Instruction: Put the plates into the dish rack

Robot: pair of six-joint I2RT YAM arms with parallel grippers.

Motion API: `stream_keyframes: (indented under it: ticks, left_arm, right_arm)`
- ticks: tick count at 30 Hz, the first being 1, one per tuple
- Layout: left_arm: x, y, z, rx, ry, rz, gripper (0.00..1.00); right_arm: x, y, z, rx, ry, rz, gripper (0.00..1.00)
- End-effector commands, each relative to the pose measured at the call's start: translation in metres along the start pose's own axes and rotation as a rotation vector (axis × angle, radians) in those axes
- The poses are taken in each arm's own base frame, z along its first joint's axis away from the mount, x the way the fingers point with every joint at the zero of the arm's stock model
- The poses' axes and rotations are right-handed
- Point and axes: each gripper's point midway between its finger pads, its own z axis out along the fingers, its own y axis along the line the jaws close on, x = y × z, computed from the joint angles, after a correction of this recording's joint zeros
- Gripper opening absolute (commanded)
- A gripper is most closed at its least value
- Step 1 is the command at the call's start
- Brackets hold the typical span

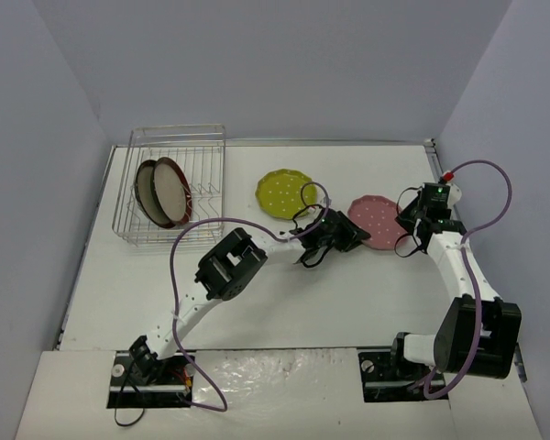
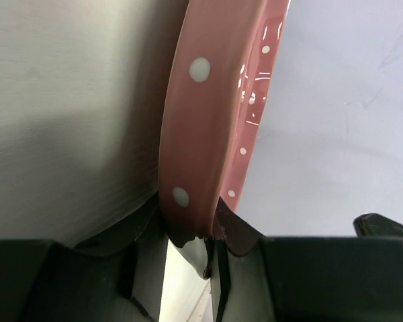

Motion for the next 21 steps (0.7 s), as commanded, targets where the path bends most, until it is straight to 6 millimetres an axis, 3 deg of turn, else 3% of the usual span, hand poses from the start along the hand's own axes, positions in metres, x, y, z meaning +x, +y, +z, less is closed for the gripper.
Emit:
stream_keyframes:
  ticks: [1,7,13,21]
  left_arm:
    - [0.005,-0.104,-0.028,0.218,0.030,0.184,0.00]
    - [-0.004,-0.104,-0.043,0.176,0.024,0.330,0.00]
    - [-0.008,-0.114,-0.062,0.150,0.014,0.483,0.00]
    - [-0.010,-0.128,-0.085,0.125,0.013,0.625,0.00]
  right_arm:
    - [-0.024,0.014,-0.015,-0.045,-0.083,-0.023,0.00]
    - [-0.028,0.013,-0.018,-0.034,-0.096,-0.031,0.10]
    - [-0.031,0.013,-0.021,-0.035,-0.107,-0.041,0.25]
    - [-0.041,0.013,-0.028,-0.021,-0.142,-0.043,0.37]
